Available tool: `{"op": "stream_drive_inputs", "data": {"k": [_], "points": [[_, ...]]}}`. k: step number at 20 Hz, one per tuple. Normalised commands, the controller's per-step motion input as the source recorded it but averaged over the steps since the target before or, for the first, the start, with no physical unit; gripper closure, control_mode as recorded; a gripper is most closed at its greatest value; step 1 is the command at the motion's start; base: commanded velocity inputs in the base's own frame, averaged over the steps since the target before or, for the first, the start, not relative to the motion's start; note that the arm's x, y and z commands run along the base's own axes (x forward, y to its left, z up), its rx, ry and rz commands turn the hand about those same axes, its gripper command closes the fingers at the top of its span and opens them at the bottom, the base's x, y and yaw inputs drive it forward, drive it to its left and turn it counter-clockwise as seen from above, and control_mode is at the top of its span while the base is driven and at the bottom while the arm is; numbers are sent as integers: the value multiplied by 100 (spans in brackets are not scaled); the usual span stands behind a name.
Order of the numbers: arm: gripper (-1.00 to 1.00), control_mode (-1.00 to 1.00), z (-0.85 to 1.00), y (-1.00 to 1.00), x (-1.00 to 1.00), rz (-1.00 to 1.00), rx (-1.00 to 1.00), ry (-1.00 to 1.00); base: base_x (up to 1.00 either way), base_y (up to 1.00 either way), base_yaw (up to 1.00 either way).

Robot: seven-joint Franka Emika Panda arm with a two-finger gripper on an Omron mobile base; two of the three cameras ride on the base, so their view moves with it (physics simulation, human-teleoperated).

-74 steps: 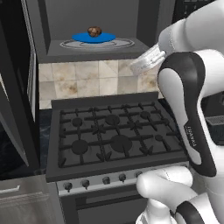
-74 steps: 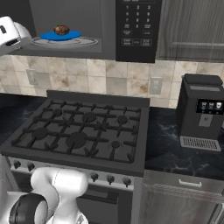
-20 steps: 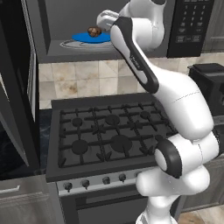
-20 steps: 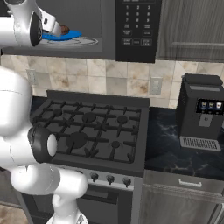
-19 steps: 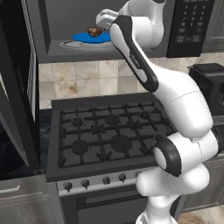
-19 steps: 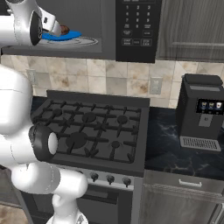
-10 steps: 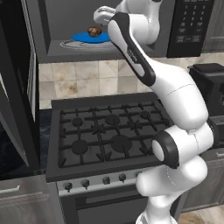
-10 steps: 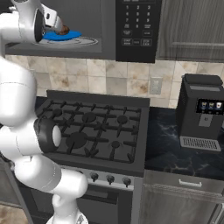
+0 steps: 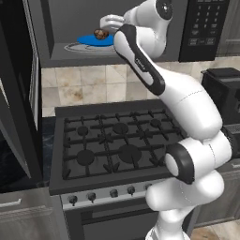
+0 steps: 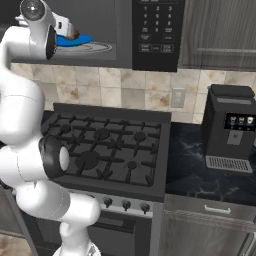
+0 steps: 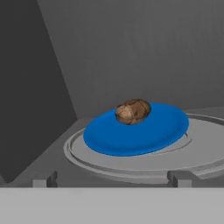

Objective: Retrieve the reheated potato from the microwave, then place the potato, cheese, and condiment on the cutting board.

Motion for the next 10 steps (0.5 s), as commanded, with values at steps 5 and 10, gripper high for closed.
{"op": "stream_drive_inputs", "data": {"k": [5, 10], "points": [[-100, -100, -5, 0, 30, 3, 0, 0, 0, 0, 0], [-100, -100, 7, 0, 42, 0, 0, 3, 0, 0, 0]]}}
